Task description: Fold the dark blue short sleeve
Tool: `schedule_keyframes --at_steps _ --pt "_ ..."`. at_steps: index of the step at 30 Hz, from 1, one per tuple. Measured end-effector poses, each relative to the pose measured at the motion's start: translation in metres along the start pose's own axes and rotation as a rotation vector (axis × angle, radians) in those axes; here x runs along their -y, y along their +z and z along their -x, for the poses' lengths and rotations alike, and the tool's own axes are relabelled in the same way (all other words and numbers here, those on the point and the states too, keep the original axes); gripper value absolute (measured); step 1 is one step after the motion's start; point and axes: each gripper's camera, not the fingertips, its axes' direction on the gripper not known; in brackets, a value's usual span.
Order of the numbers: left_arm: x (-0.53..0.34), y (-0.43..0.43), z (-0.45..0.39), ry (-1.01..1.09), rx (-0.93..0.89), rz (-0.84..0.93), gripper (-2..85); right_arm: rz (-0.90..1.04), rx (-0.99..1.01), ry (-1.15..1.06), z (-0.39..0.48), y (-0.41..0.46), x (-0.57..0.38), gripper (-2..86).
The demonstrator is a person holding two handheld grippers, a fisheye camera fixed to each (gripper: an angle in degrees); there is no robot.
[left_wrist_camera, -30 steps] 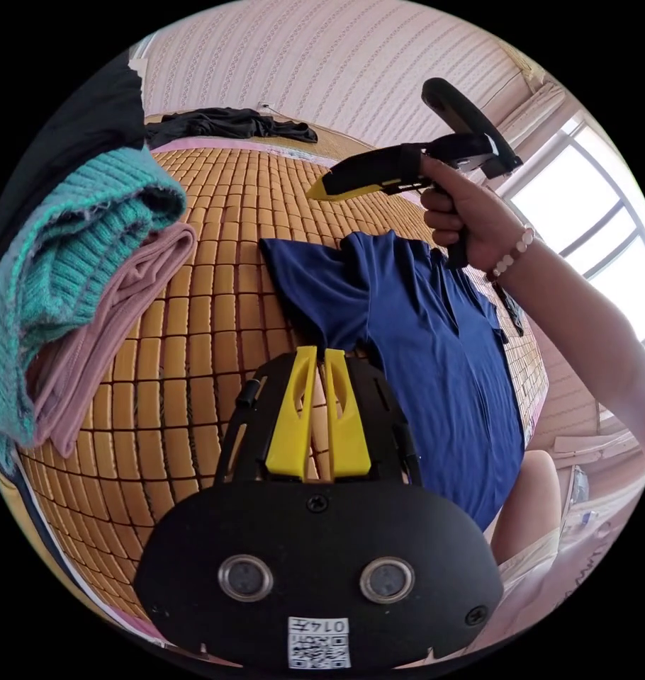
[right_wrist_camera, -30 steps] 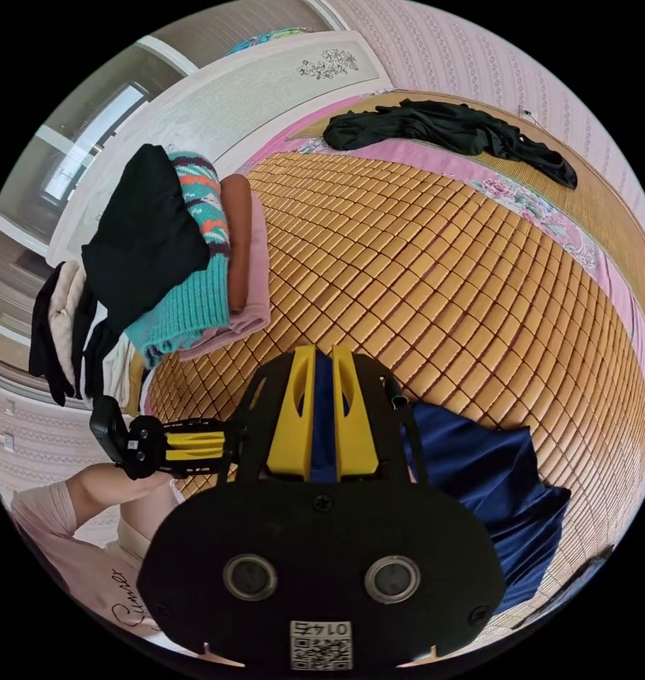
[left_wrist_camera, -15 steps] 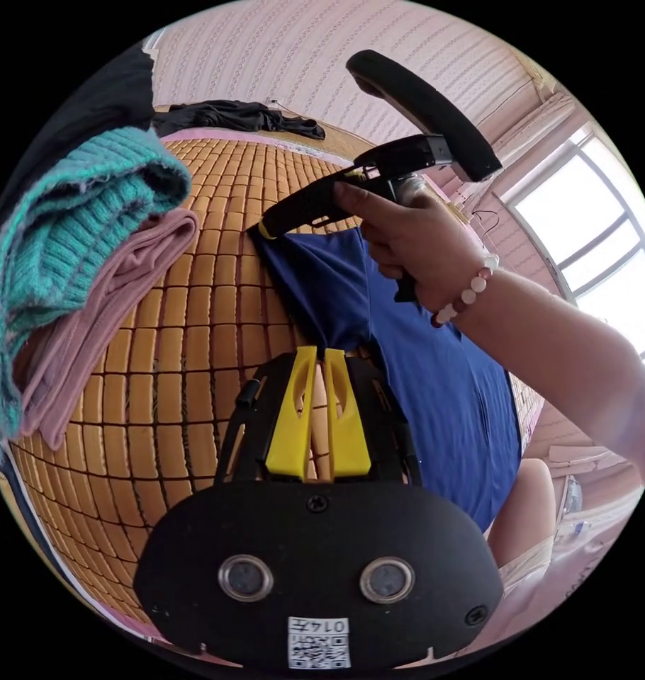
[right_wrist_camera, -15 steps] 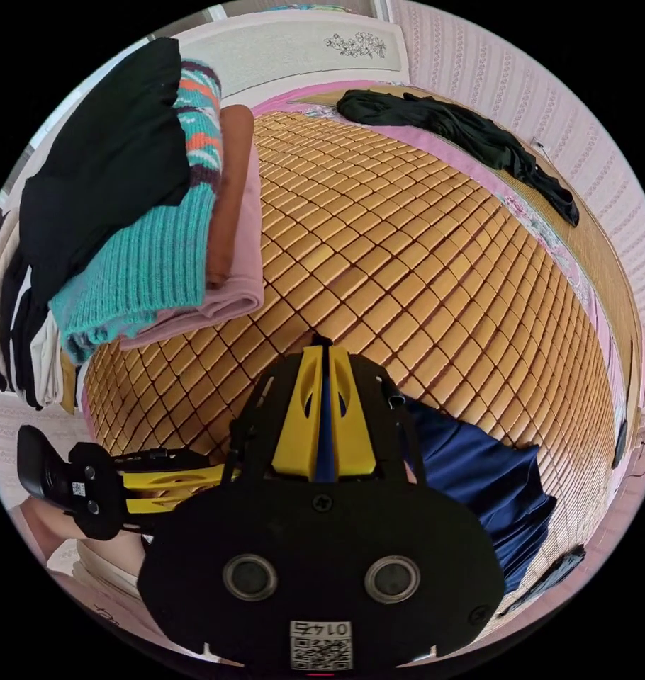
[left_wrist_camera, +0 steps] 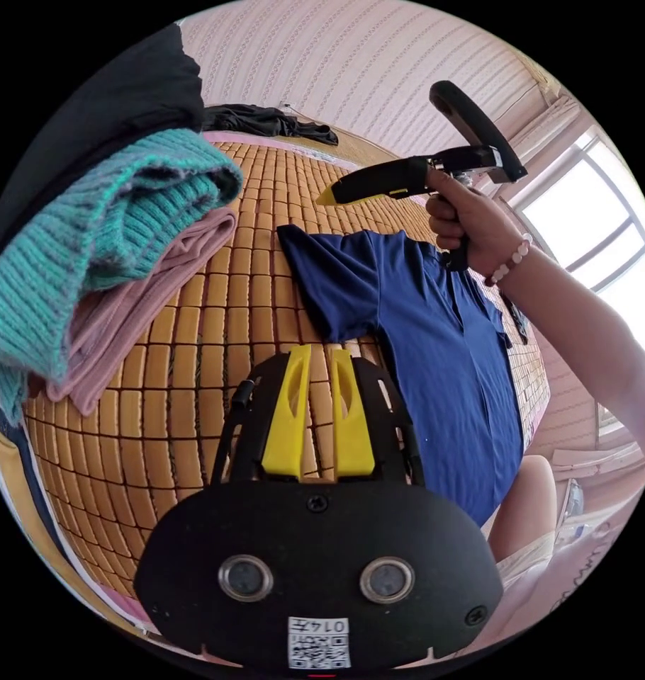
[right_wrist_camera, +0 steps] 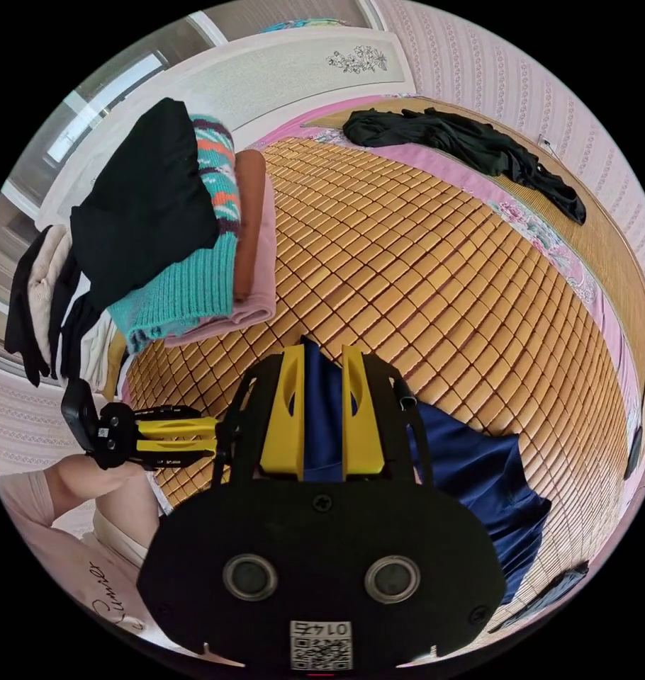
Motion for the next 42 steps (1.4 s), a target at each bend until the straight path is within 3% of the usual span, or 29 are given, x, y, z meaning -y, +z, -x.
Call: schedule_keyframes --at_steps 6,11,14,18,20,23,28,35,42 --pt "0.009 0.009 -0.003 -0.035 -0.007 -0.028 7.9 0.023 -0.067 -0.024 0.028 0.027 -0.002 13.0" --pt "0.016 0.025 -0.009 0.019 0.063 -0.011 5.3 -0.011 -0.212 0.036 0.026 0.037 -0.015 4.7" --pt "0.019 0.026 -0.011 0.048 0.017 0.008 0.9 -0.029 -0.150 0.034 0.014 0.025 -0.029 2.6" --pt "0.021 0.009 -0.026 0.105 -0.021 -0.093 -0.1 -0.228 0.030 0.118 -0.025 -0.039 -0.077 1.9" --pt "0.017 -0.008 -0.051 0.234 -0.105 -0.217 0.4 -0.346 0.114 0.155 -0.043 -0.075 -0.115 2.0" --pt "0.012 -0.002 -0.083 0.387 -0.165 -0.160 3.1 -0.454 0.127 0.252 -0.072 -0.116 -0.192 2.5" --pt "0.010 0.032 -0.087 0.331 -0.191 0.057 6.7 -0.168 0.038 0.426 -0.126 -0.094 -0.280 5.9" --pt "0.010 0.036 -0.136 0.492 -0.045 0.065 7.5 -0.205 0.015 0.330 -0.130 -0.106 -0.272 7.8" --pt "0.027 0.065 -0.167 0.545 0.024 0.132 7.7 -0.102 -0.079 0.245 -0.141 -0.071 -0.211 10.6"
